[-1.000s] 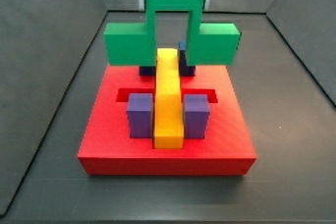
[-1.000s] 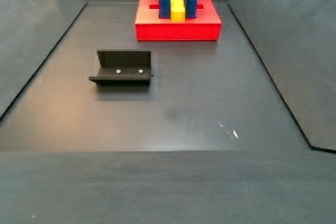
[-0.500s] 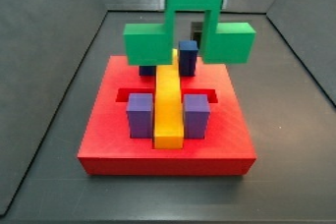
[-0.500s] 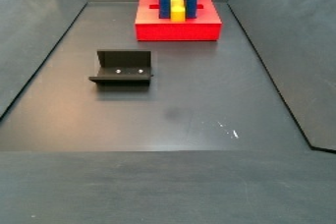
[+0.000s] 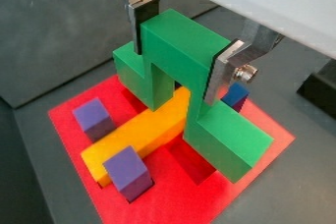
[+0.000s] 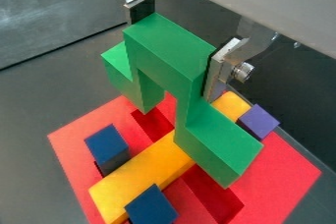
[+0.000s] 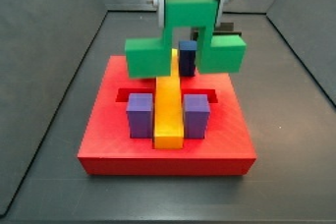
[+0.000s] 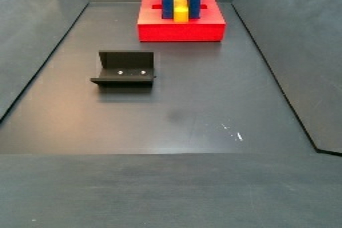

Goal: Pick up the green object. Move up. Place the green object on the fixture. Regrasp the green object. Move to above the board. Insert the green object.
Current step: Insert the green object.

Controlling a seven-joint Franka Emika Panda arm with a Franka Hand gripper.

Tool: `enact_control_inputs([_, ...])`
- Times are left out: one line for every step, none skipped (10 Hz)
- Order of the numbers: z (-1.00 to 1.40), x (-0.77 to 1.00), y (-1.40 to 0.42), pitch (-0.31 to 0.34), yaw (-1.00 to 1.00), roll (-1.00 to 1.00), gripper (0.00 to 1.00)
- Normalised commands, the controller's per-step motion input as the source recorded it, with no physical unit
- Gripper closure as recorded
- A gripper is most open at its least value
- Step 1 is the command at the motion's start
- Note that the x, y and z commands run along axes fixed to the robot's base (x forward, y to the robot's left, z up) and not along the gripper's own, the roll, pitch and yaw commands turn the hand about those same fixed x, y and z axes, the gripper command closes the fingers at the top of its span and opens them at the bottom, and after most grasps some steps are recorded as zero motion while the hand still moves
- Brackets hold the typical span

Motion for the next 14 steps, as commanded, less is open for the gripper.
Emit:
enact_control_inputs([0.00,0.00,0.00,-0.006,0.00,0.00,1.00])
enact_control_inputs([0.00,0.00,0.01,0.000,0.00,-0.01,1.00])
enact_control_inputs([0.16,-0.08,0.00,-0.017,-0.09,0.00,1.00])
enact_control_inputs([0.09,-0.13,0.00,-0.074,-0.04,-0.04,1.00])
enact_control_inputs([0.00,-0.24,-0.12,-0.226,-0.44,0.00,1.00])
enact_control_inputs([0.00,-0.22,-0.04,-0.321,-0.59,-0.04,1.00])
enact_control_inputs([-0.03,-0.14,-0.02,-0.350,-0.65,-0.14,1.00])
enact_control_inputs([0.00,-0.18,0.00,-0.291,-0.43,-0.17,1.00])
enact_control_inputs([0.00,-0.17,0.00,-0.333,-0.37,-0.27,1.00])
enact_control_inputs([0.00,0.00,0.01,0.003,0.00,0.00,1.00])
enact_control_inputs([0.00,0.04,0.24,0.000,0.29,0.19,1.00])
enact_control_inputs([0.00,0.05,0.26,0.007,0.32,0.28,1.00])
enact_control_inputs([0.00,0.00,0.12,0.000,0.34,0.27,1.00])
enact_control_inputs([0.00,0.00,0.00,0.000,0.40,0.38,1.00])
